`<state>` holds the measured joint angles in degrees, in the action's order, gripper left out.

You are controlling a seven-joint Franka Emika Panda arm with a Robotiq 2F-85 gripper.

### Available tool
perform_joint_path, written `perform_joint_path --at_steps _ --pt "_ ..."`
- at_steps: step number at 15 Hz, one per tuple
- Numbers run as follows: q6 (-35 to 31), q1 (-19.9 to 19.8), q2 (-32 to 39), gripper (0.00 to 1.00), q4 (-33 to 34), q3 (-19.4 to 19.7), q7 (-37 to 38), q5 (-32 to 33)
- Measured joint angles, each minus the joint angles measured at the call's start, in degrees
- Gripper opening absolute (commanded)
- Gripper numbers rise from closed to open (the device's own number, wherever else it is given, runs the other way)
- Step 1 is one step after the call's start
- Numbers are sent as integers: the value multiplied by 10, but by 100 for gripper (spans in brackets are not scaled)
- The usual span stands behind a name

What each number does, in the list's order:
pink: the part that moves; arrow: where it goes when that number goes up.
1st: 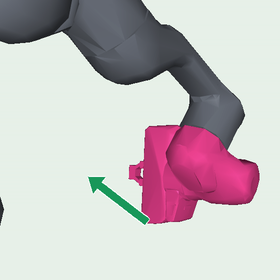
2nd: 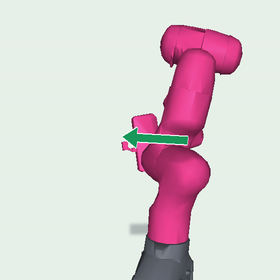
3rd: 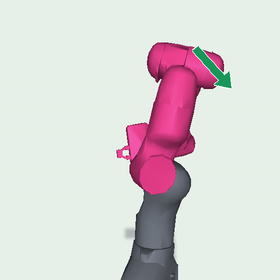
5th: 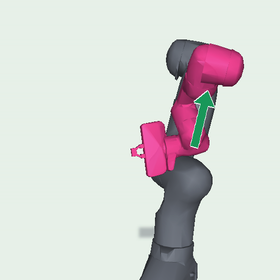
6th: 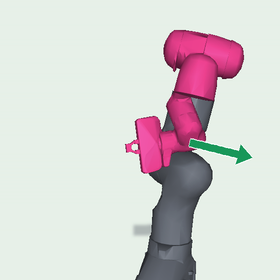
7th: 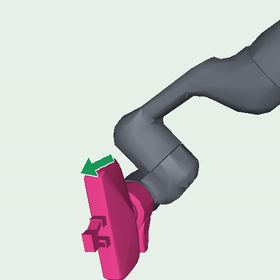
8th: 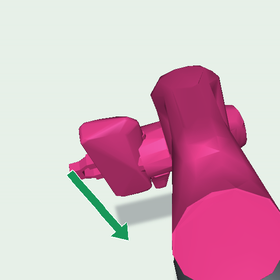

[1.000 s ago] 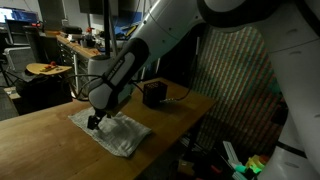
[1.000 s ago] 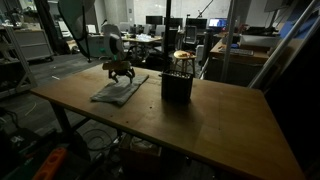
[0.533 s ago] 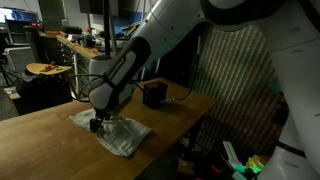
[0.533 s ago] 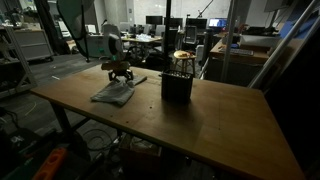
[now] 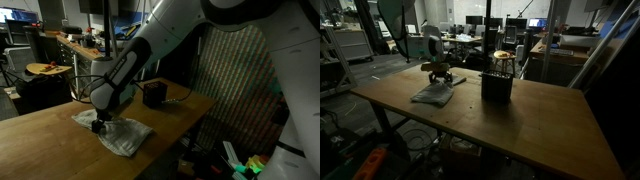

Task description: Put the towel on the table into the box

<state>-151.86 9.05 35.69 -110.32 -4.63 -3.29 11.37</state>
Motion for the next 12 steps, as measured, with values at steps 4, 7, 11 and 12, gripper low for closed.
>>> perform_joint_path --at_steps 4,7,11,12 --pt "2 -2 0 13 0 -2 0 -15" --pt "2 -6 0 14 0 -4 0 -26" --pt "3 -14 -2 15 -1 -11 0 -43" --pt "3 -16 -3 13 -1 -12 0 -45"
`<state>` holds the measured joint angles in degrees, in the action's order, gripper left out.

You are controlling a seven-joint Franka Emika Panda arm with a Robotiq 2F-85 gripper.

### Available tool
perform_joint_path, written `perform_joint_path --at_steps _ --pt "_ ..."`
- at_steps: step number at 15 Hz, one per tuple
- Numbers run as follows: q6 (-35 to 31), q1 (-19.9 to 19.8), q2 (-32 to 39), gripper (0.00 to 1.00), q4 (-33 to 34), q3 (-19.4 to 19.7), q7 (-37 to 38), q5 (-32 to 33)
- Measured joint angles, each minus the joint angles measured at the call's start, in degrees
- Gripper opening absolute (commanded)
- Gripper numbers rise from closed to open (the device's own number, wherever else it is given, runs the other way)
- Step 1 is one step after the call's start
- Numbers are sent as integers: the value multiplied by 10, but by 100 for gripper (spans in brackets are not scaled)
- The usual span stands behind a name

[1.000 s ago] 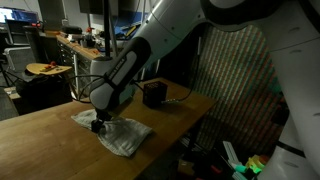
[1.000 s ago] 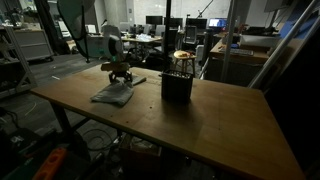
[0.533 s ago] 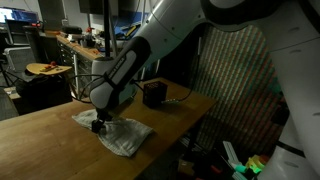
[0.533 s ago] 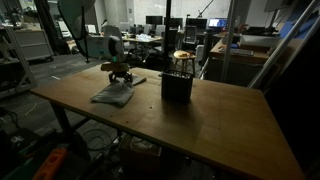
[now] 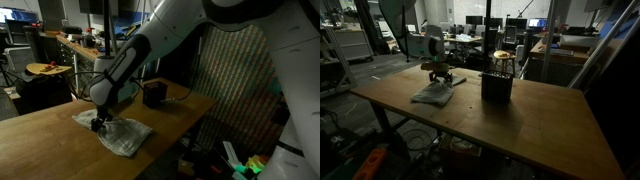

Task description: Put the towel on the table into the box

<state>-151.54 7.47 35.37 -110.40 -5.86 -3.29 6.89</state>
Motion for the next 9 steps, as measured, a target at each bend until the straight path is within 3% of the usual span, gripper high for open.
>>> perform_joint_path --at_steps 9 --pt "6 -8 -32 14 -12 -1 0 -7"
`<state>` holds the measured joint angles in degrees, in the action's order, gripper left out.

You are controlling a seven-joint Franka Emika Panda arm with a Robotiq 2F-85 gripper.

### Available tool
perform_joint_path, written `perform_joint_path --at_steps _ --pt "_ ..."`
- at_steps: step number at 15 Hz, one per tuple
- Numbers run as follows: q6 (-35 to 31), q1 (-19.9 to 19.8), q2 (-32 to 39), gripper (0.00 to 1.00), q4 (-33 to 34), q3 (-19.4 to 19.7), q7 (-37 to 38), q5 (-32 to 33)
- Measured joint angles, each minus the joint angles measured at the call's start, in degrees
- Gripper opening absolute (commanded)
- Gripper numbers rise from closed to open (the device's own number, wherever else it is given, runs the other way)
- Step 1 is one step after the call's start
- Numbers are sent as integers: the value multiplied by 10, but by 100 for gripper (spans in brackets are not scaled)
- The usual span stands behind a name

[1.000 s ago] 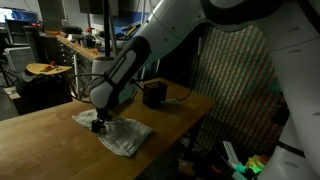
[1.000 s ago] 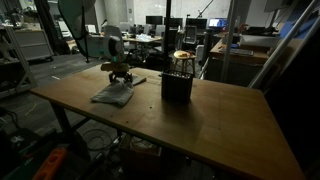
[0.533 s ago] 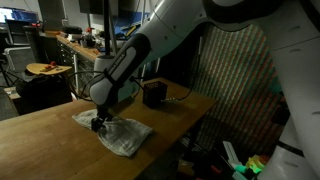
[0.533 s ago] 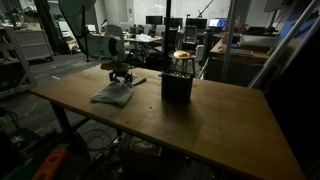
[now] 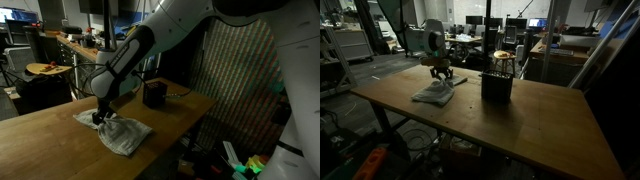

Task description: Put the towel on the table into the box

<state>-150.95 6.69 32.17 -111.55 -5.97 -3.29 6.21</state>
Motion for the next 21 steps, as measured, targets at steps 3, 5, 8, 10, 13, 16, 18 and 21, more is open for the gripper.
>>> perform_joint_path --at_steps 3,5,8,10,13,16,18,21 --pt "4 0 -12 14 -1 0 0 0" --pt "10 0 -19 14 -2 0 0 0" --pt "12 -1 -28 14 -6 0 0 -1" --pt "12 -3 -33 14 -10 0 0 -3" --pt "12 -8 -45 14 -16 0 0 -10" --pt "12 -14 -64 14 -23 0 0 -18" --pt "12 -19 -82 14 -28 0 0 -25" --pt "13 -25 -114 14 -38 1 0 -29"
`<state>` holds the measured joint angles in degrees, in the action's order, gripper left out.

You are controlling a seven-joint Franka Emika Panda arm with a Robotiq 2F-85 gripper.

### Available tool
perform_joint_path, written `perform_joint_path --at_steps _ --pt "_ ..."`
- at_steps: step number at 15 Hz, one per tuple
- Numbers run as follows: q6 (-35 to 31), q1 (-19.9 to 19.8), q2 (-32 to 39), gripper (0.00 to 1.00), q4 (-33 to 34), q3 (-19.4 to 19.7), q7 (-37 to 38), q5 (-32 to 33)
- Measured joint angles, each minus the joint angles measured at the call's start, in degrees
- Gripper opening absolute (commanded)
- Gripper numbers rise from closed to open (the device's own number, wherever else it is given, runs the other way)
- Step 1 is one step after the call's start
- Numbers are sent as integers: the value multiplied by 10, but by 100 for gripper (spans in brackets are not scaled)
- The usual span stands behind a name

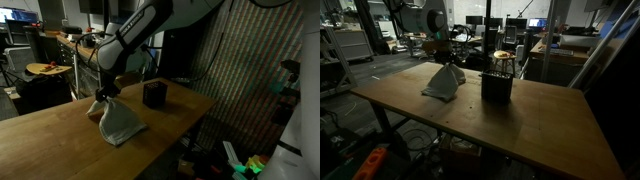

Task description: Put the towel on the table into the box

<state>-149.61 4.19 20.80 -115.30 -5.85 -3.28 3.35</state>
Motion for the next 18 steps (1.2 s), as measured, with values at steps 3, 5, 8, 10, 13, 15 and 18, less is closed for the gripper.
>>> perform_joint_path --at_steps 3,5,8,10,13,15,18 --pt "5 -5 -34 14 -9 5 0 0" --pt "8 -7 -55 14 -13 13 1 0" --pt "10 -11 -85 14 -16 28 4 0" --pt "13 -15 -102 14 -16 39 8 1" --pt "19 -23 -123 14 -15 57 22 10" --pt "20 -30 -131 14 -15 70 33 19" --pt "21 -43 -141 14 -15 88 54 34"
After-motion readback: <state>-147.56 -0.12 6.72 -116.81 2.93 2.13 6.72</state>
